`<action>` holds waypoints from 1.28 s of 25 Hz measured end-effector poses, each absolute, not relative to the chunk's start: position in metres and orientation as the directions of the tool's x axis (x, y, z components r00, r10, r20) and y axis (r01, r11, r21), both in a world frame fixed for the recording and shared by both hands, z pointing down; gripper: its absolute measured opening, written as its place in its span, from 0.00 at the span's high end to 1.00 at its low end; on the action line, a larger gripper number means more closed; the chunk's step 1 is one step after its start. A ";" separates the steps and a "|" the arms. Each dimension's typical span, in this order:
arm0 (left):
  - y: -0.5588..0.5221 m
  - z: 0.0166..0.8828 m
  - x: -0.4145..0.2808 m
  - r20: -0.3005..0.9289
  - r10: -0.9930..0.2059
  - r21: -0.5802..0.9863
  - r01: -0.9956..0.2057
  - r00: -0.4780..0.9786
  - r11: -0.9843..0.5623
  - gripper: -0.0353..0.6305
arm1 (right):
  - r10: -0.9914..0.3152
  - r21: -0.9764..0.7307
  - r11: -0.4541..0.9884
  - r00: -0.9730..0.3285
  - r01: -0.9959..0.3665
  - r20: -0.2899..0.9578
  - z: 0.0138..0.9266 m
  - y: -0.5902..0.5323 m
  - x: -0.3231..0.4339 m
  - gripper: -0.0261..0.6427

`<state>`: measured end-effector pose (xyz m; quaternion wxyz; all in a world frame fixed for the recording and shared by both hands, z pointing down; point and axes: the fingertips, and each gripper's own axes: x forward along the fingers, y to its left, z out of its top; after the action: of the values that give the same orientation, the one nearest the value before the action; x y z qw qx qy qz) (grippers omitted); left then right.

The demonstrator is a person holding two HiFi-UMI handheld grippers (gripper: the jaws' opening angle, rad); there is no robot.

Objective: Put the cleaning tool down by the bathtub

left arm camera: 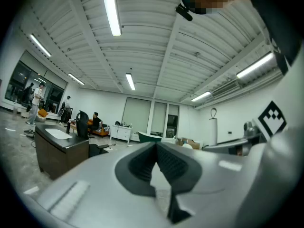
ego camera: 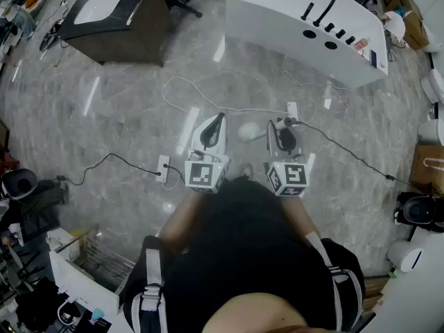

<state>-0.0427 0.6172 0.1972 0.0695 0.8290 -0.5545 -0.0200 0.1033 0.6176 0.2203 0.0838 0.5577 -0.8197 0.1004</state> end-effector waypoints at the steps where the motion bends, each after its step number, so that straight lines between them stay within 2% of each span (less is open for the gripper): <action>1: 0.616 0.196 -0.044 0.042 -0.922 0.139 -0.917 0.384 -0.375 0.94 | -0.898 -0.071 0.358 -0.364 -0.931 0.248 0.219 0.617 0.102 0.82; 19: 0.620 0.204 -0.077 0.027 -0.917 0.153 -0.908 0.398 -0.390 0.94 | -0.903 -0.112 0.336 -0.354 -0.935 0.245 0.223 0.624 0.072 0.82; 32: 0.621 0.216 -0.113 0.048 -0.894 0.181 -0.884 0.445 -0.431 0.94 | -0.928 -0.068 0.280 -0.289 -0.957 0.236 0.222 0.623 0.045 0.82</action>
<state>-0.1131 0.6207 0.2157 0.0899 0.8453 -0.5259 -0.0275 0.0446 0.6229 0.2223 0.0748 0.5917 -0.7966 0.0984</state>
